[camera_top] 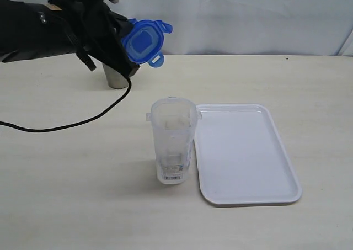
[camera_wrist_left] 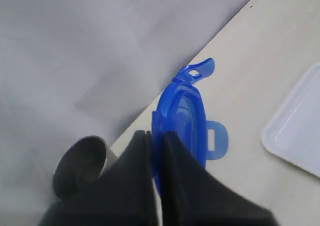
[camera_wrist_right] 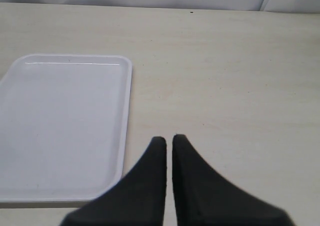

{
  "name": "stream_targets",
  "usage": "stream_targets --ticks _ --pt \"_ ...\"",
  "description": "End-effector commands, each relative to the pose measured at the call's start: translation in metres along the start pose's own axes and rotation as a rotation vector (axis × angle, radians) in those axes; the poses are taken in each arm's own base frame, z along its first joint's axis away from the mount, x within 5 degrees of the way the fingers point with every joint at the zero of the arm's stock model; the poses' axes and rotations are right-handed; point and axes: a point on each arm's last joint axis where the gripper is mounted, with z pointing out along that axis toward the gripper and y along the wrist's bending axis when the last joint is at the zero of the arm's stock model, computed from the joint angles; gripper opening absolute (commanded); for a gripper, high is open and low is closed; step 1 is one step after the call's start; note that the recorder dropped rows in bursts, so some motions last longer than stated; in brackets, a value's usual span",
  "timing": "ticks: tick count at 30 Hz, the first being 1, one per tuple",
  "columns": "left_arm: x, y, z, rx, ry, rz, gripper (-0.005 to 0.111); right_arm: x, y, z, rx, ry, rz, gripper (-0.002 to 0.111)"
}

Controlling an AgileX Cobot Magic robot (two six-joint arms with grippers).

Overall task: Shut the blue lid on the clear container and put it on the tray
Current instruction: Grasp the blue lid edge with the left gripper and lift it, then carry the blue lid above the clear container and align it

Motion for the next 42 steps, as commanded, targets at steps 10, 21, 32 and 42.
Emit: stream_targets --ticks 10,21,32,42 --pt "-0.015 -0.024 -0.003 0.051 -0.057 0.495 0.0 0.0 0.0 0.0 -0.003 -0.006 -0.005 0.004" --pt "-0.043 -0.056 -0.012 -0.071 -0.181 0.763 0.0 0.0 0.0 0.0 -0.003 -0.006 -0.005 0.004" --pt "-0.013 -0.064 -0.016 -0.251 -0.068 0.928 0.0 0.0 0.0 0.0 -0.003 -0.006 -0.005 0.004" --pt "-0.008 -0.079 -0.016 -0.12 -0.051 0.828 0.0 0.0 0.0 0.0 -0.003 -0.006 -0.005 0.004"
